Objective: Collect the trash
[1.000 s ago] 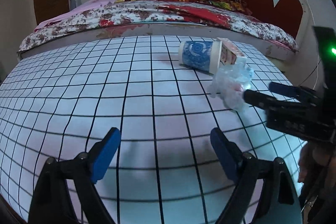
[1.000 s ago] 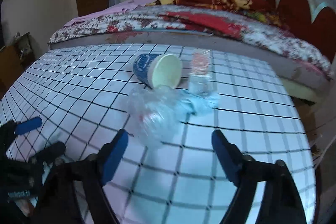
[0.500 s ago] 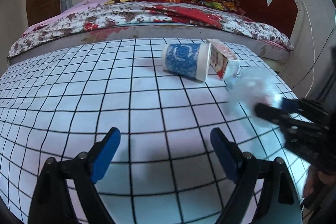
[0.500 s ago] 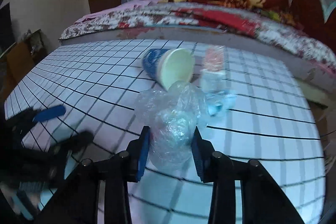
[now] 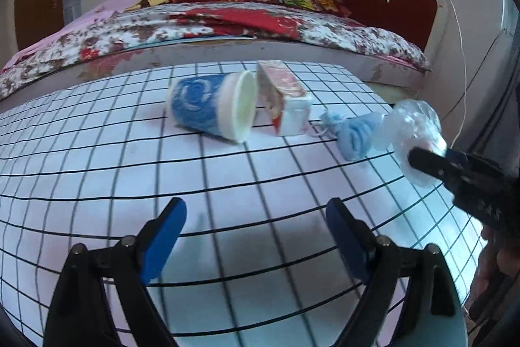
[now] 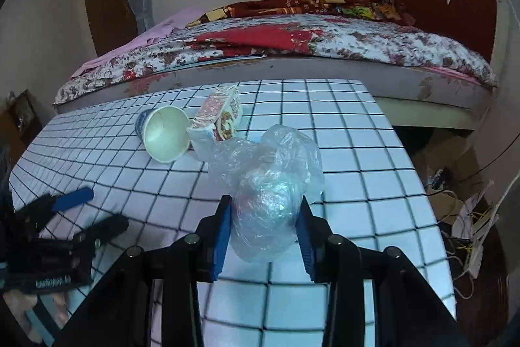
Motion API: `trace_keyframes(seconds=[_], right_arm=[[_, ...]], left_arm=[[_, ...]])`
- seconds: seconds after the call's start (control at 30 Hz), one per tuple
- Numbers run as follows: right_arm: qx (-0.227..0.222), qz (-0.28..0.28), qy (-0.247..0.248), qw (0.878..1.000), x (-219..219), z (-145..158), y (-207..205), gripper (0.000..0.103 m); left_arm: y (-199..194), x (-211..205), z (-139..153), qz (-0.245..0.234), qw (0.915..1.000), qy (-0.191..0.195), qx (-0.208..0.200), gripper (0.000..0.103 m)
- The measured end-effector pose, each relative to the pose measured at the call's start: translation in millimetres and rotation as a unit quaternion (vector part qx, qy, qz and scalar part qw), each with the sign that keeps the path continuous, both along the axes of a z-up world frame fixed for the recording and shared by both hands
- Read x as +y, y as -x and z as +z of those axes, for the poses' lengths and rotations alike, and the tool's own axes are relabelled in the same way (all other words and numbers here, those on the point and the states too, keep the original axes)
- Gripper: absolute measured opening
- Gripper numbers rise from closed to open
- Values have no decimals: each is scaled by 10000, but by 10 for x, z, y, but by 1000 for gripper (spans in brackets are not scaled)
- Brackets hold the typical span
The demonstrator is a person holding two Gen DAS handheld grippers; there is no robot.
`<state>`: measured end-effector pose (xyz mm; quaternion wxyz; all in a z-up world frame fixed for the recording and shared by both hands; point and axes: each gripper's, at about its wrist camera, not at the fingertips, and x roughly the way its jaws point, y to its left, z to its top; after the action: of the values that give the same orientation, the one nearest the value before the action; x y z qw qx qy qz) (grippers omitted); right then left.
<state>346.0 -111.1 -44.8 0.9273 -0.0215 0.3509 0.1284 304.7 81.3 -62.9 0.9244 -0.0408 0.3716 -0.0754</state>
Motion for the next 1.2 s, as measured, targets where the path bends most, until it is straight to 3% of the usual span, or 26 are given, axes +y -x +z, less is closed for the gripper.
trace_keyframes(seconds=[0.07, 0.23, 0.4, 0.57, 0.63, 0.87, 1.0, 1.2], right_arm=[[14, -44, -157, 9999, -107, 18, 57, 40], [-30, -314, 25, 9995, -254, 11, 22, 40], [117, -583, -2, 9982, -471, -38, -114, 40], [181, -744, -7, 9971, -689, -83, -98, 41], [220, -818, -80, 9964, -775, -103, -105, 41], [303, -915, -305, 9949, -929, -149, -223, 41], [343, -932, -352, 9944, -986, -189, -294, 41], [192, -852, -426, 9953, -1032, -172, -142, 40]], left_arm=[[-12, -58, 5, -18, 10000, -8, -32, 89], [-113, -260, -12, -132, 9999, 47, 42, 87], [-253, -567, 1, -432, 9989, 102, 148, 74], [-523, -967, -35, -621, 9978, -70, 232, 69], [-667, -1099, -89, -682, 9968, -104, 393, 61], [-922, -1321, -150, -530, 9962, -157, 673, 60], [-941, -1361, -142, -435, 9964, -363, 625, 24], [-702, -1251, -125, -528, 9973, -260, 438, 18]])
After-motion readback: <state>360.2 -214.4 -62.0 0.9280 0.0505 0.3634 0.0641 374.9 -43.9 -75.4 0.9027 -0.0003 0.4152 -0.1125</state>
